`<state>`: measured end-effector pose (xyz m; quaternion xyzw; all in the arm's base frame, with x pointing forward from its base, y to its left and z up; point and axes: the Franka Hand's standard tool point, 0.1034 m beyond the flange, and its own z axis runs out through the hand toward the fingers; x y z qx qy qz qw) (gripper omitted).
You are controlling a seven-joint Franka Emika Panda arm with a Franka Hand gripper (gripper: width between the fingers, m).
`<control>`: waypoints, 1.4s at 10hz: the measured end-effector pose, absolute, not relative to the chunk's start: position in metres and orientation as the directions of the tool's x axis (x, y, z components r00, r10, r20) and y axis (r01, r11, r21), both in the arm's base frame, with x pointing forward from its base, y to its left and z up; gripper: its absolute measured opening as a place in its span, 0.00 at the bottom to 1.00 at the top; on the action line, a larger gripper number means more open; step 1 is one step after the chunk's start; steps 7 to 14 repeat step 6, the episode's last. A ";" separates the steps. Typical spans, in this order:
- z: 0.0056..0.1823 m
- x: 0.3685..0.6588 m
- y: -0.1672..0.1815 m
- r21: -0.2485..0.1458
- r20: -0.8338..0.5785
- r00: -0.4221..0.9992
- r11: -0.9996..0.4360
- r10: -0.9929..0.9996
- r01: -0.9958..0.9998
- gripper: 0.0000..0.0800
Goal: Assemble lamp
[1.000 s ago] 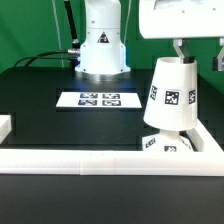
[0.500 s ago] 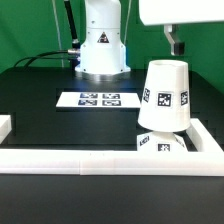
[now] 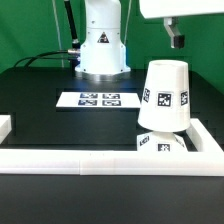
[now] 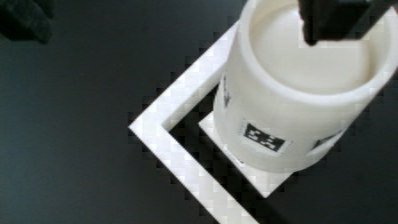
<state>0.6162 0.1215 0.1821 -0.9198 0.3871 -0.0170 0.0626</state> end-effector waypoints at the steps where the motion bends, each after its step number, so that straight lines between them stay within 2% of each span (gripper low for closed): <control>1: 0.181 0.616 0.122 -0.127 -0.018 0.700 -0.693 -0.714 -0.710 0.87; 14: 0.179 0.615 0.121 -0.124 -0.019 0.700 -0.693 -0.714 -0.710 0.87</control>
Offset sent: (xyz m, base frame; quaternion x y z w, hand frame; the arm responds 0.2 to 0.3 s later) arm 0.0000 0.0000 0.0000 0.0000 0.0000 0.0000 1.0000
